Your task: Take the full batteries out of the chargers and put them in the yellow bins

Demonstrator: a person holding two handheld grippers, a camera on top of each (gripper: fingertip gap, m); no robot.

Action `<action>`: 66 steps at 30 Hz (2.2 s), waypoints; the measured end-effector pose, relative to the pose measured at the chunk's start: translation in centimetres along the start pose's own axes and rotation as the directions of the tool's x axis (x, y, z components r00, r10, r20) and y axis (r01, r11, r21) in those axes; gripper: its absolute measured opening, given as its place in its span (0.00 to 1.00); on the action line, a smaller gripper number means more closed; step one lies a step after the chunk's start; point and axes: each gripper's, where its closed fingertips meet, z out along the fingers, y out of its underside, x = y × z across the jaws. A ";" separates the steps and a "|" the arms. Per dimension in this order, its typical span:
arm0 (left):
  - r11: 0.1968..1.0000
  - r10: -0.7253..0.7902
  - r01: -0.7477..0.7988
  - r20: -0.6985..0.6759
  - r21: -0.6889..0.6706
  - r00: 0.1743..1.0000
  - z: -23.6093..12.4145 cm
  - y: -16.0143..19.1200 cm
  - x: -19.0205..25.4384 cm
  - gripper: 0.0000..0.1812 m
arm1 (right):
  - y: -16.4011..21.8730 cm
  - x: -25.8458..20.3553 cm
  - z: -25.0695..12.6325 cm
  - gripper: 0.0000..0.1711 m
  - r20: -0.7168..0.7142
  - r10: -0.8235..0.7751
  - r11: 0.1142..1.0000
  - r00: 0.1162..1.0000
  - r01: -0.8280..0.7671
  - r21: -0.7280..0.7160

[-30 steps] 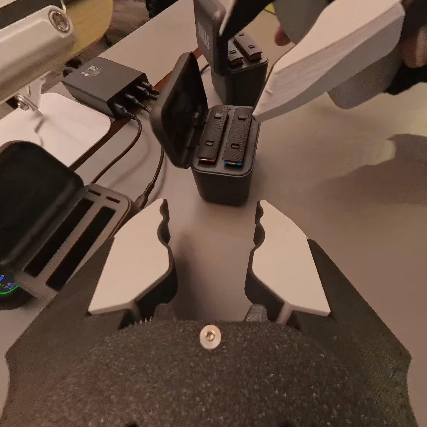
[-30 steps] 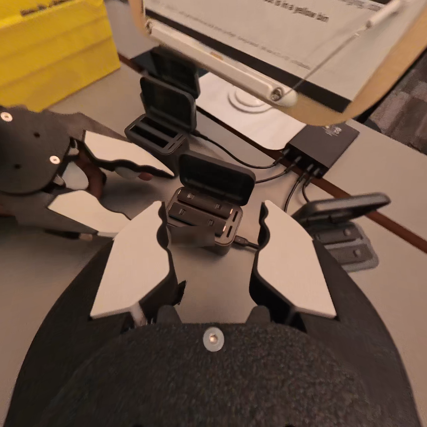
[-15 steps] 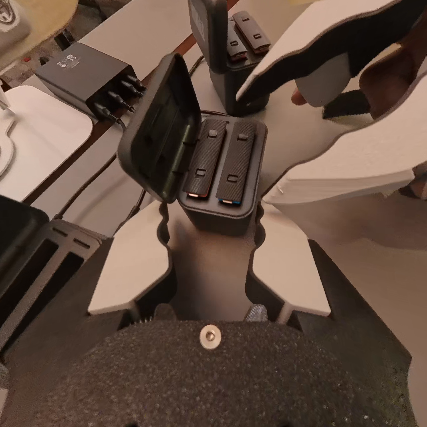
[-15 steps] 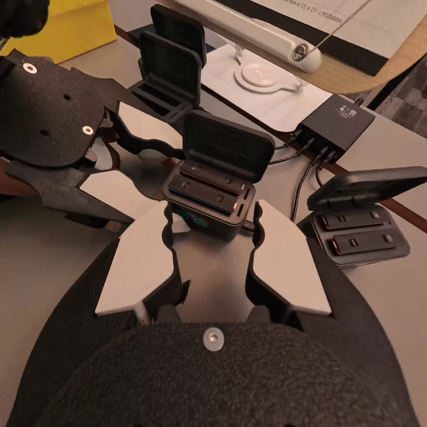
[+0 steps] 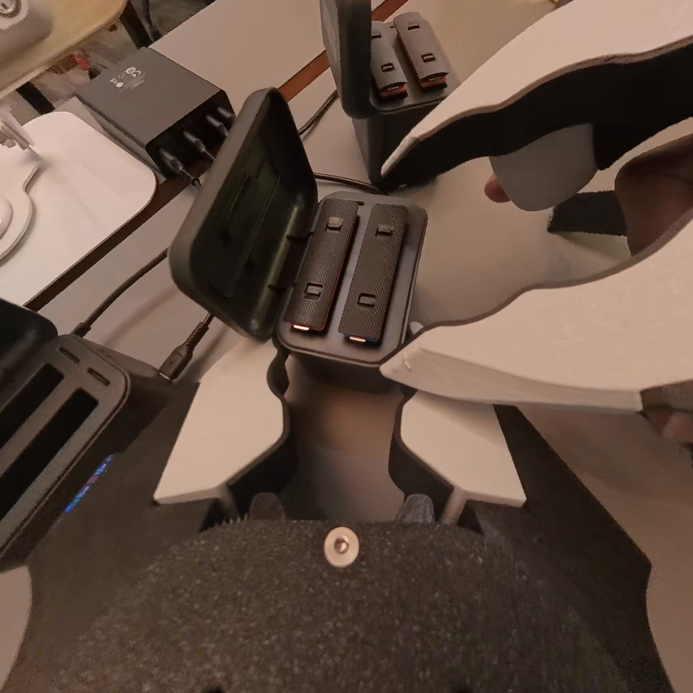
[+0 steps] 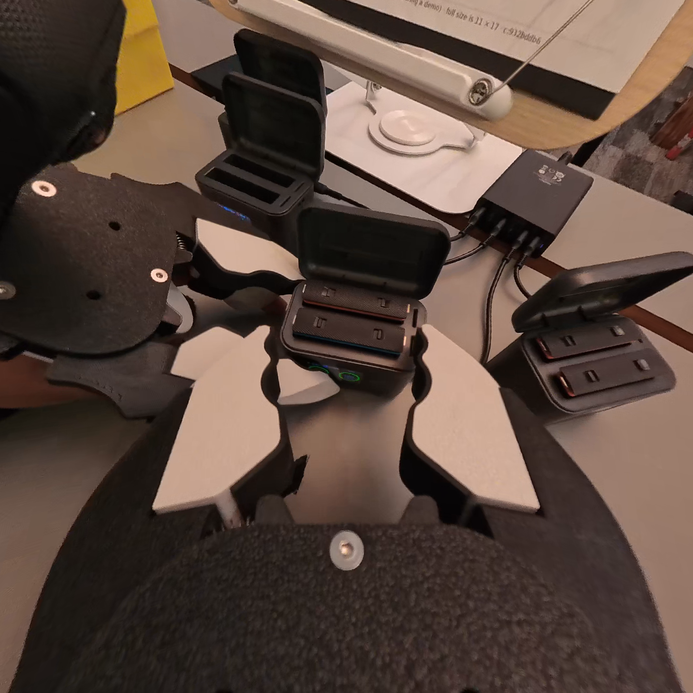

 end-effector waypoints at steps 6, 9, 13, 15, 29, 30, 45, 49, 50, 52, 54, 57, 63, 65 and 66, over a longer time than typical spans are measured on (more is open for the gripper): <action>1.000 0.000 0.000 0.051 0.001 0.999 -0.1 0.0 0.2 0.32 | 0.4 -0.2 0.2 0.39 -0.017 0.064 0.998 0.998 -0.064 -0.018; 1.000 0.008 -0.008 0.062 0.002 0.998 -0.2 0.0 0.2 0.32 | 0.5 -0.1 0.4 0.38 -0.045 0.090 0.996 0.995 -0.091 -0.022; 1.000 -0.006 0.007 0.052 -0.001 0.999 -0.2 0.0 0.3 0.32 | 0.5 0.1 0.4 0.36 -0.076 0.120 0.992 0.990 -0.122 -0.014; 1.000 -0.015 0.015 0.047 -0.003 0.999 -0.2 0.1 0.3 0.32 | 0.5 0.1 0.5 0.36 -0.081 0.125 0.992 0.989 -0.126 -0.009; 1.000 -0.011 0.012 0.022 -0.005 1.000 -0.2 0.2 0.4 0.32 | 0.4 0.1 0.4 0.34 -0.091 0.102 0.994 0.991 -0.099 0.037; 1.000 -0.008 0.008 0.022 -0.005 1.000 -0.2 0.2 0.4 0.32 | 0.4 0.1 0.3 0.34 -0.089 0.103 0.994 0.991 -0.100 0.040; 1.000 -0.003 0.003 -0.004 -0.006 1.000 -0.1 0.2 0.4 0.32 | -2.7 0.6 -1.4 0.34 -0.079 0.123 0.978 0.989 -0.107 0.182; 1.000 -0.003 0.003 -0.008 -0.005 1.000 -0.1 0.2 0.4 0.32 | -3.8 0.7 -2.5 0.34 -0.067 0.120 0.969 0.991 -0.101 0.226; 1.000 -0.003 0.003 -0.010 -0.005 1.000 -0.1 0.2 0.4 0.32 | -4.2 1.0 -2.9 0.34 -0.064 0.131 0.963 0.989 -0.112 0.245; 1.000 0.004 -0.004 -0.023 -0.003 1.000 -0.1 0.1 0.4 0.32 | -5.3 1.5 -4.0 0.34 -0.058 0.148 0.951 0.987 -0.126 0.281; 1.000 0.017 -0.017 -0.041 0.001 0.999 -0.1 0.1 0.3 0.32 | -6.3 2.2 -5.2 0.34 -0.059 0.158 0.941 0.986 -0.132 0.312; 0.999 0.038 -0.037 -0.062 0.006 0.997 -0.1 0.1 0.0 0.32 | -7.7 4.6 -7.7 0.34 -0.099 0.183 0.925 0.978 -0.137 0.355; 0.996 0.086 -0.086 -0.095 0.008 0.992 -0.2 0.3 -0.5 0.32 | -8.2 15.2 -15.3 0.34 -0.314 0.289 0.899 0.904 -0.145 0.413; 0.996 0.093 -0.093 -0.095 0.008 0.991 -0.3 0.4 -0.6 0.32 | -7.1 19.8 -17.1 0.34 -0.420 0.311 0.912 0.853 -0.143 0.385; 0.995 0.097 -0.097 -0.095 0.008 0.991 -0.3 0.4 -0.6 0.32 | -6.3 22.2 -17.7 0.34 -0.462 0.326 0.919 0.825 -0.161 0.361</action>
